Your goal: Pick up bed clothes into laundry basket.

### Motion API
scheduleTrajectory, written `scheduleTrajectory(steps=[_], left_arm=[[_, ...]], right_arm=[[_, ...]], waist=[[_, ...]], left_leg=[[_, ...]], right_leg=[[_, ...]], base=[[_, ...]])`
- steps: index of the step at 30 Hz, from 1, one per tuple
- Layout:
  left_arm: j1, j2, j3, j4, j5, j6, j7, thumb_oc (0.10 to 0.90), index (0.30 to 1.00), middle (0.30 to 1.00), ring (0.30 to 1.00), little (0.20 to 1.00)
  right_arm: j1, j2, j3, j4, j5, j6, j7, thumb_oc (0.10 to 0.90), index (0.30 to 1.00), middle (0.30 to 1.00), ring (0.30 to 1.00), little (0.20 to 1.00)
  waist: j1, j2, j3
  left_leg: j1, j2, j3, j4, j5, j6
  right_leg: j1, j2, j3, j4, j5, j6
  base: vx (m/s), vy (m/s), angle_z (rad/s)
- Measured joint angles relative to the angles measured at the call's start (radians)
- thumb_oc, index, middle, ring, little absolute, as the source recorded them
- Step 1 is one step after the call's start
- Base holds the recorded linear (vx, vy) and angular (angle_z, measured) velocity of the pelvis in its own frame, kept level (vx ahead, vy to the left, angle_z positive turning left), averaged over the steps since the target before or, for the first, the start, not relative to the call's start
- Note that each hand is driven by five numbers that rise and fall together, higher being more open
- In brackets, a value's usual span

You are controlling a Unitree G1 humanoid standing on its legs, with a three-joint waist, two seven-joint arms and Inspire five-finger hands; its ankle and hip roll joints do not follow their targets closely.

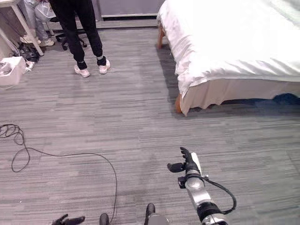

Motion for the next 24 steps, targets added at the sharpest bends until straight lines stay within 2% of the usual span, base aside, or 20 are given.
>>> scheduleTrajectory(steps=[2,3,4,6,10,11,14,15,16,21,24], left_arm=[[-0.039,0.025,0.021,-0.026,-0.003,-0.009,0.002,0.8,0.9,0.9,0.9,0.9],[-0.046,0.038,0.029,-0.041,-0.005,-0.011,0.002,0.8,0.9,0.9,0.9,0.9],[-0.05,0.048,0.034,-0.053,-0.007,-0.017,0.003,0.8,0.9,0.9,0.9,0.9],[-0.066,0.081,0.057,-0.076,-0.022,-0.017,0.003,0.8,0.9,0.9,0.9,0.9],[-0.012,0.094,0.061,-0.148,-0.023,-0.012,0.001,0.8,0.9,0.9,0.9,0.9],[0.015,0.094,0.078,-0.219,-0.033,-0.012,0.003,0.8,0.9,0.9,0.9,0.9],[0.058,0.105,0.107,-0.389,-0.076,-0.037,0.002,0.8,0.9,0.9,0.9,0.9],[0.061,0.109,0.107,-0.437,-0.088,-0.028,0.002,0.8,0.9,0.9,0.9,0.9],[0.073,0.12,0.107,-0.533,-0.101,-0.027,0.001,0.8,0.9,0.9,0.9,0.9],[0.047,0.187,0.107,-0.68,-0.098,-0.055,-0.001,0.8,0.9,0.9,0.9,0.9],[0.026,0.201,0.102,-0.744,-0.075,-0.062,-0.007,0.8,0.9,0.9,0.9,0.9]], right_arm=[[-0.011,0.005,0.051,-0.036,-0.027,0.001,0.022,0.8,0.9,0.9,0.9,0.9],[-0.021,0.004,0.07,-0.036,-0.028,0.006,0.031,0.8,0.9,0.9,0.9,0.9],[-0.025,0.005,0.074,-0.039,-0.03,0.007,0.037,0.8,0.9,0.9,0.9,0.9],[-0.06,-0.024,0.094,-0.072,-0.031,0.025,0.062,0.8,0.9,0.9,0.9,0.9],[-0.099,-0.17,0.117,-0.228,-0.052,0.032,0.084,0.8,0.9,0.9,0.9,0.9],[-0.111,-0.222,0.116,-0.286,-0.052,0.032,0.084,0.8,0.9,0.9,0.9,0.9],[-0.151,-0.295,0.084,-0.405,-0.053,0.024,0.082,0.8,0.9,0.9,0.9,0.9],[-0.156,-0.325,0.081,-0.451,-0.053,0.031,0.084,0.8,0.9,0.9,0.9,0.9],[-0.163,-0.383,0.074,-0.539,-0.054,0.028,0.091,0.8,0.9,0.9,0.9,0.9],[-0.185,-0.378,0.001,-0.637,-0.051,-0.012,0.093,0.8,0.9,0.9,0.9,0.9],[-0.064,-0.379,-0.097,-0.671,-0.043,-0.03,0.101,0.8,0.9,0.9,0.9,0.9]], waist=[[-0.018,0.011,0.006],[-0.018,0.021,0.012],[-0.019,0.026,0.014],[-0.023,0.059,0.022],[-0.026,0.124,0.012],[-0.024,0.129,0.011],[-0.031,0.115,0.013],[-0.03,0.115,0.013],[-0.03,0.115,0.014],[-0.029,0.111,0.015],[-0.017,0.106,0.018]], left_leg=[[-0.011,-0.024,-0.001,-0.001,-0.005,0.032],[-0.01,-0.029,-0.001,-0.001,-0.005,0.033],[-0.01,-0.032,0.0,-0.002,-0.008,0.031],[-0.008,-0.023,0.025,-0.005,-0.006,0.033],[0.009,-0.019,0.039,-0.002,-0.005,0.034],[0.015,-0.016,0.045,-0.002,-0.005,0.035],[0.029,-0.01,0.056,-0.001,-0.005,0.031],[0.03,-0.011,0.056,-0.001,-0.008,0.031],[0.029,-0.012,0.056,-0.001,-0.011,0.03],[0.042,-0.011,0.045,-0.001,-0.011,0.03],[0.042,-0.012,0.017,-0.001,-0.011,0.03]], right_leg=[[0.006,-0.001,0.097,-0.03,0.012,0.028],[0.007,0.0,0.114,-0.044,0.012,0.033],[0.009,-0.001,0.117,-0.051,0.014,0.037],[0.021,0.0,0.116,-0.087,0.033,0.064],[0.082,0.009,0.113,-0.21,0.121,0.037],[0.101,0.013,0.113,-0.244,0.137,0.035],[0.141,0.018,0.114,-0.303,0.163,0.032],[0.148,0.018,0.113,-0.315,0.166,0.033],[0.155,0.018,0.113,-0.329,0.172,0.033],[0.174,0.018,0.107,-0.335,0.181,0.033],[0.194,0.013,0.076,-0.335,0.169,0.033]], base=[[-0.03,-0.022,-0.05],[0.0,-0.019,0.04],[0.03,-0.023,-0.03],[0.04,-0.014,-0.16],[0.02,-0.009,-0.23],[0.01,0.0,-0.17],[0.02,-0.003,-0.1],[0.0,0.0,0.0],[0.0,0.0,0.0],[0.01,0.01,0.03],[0.02,0.021,0.35]])
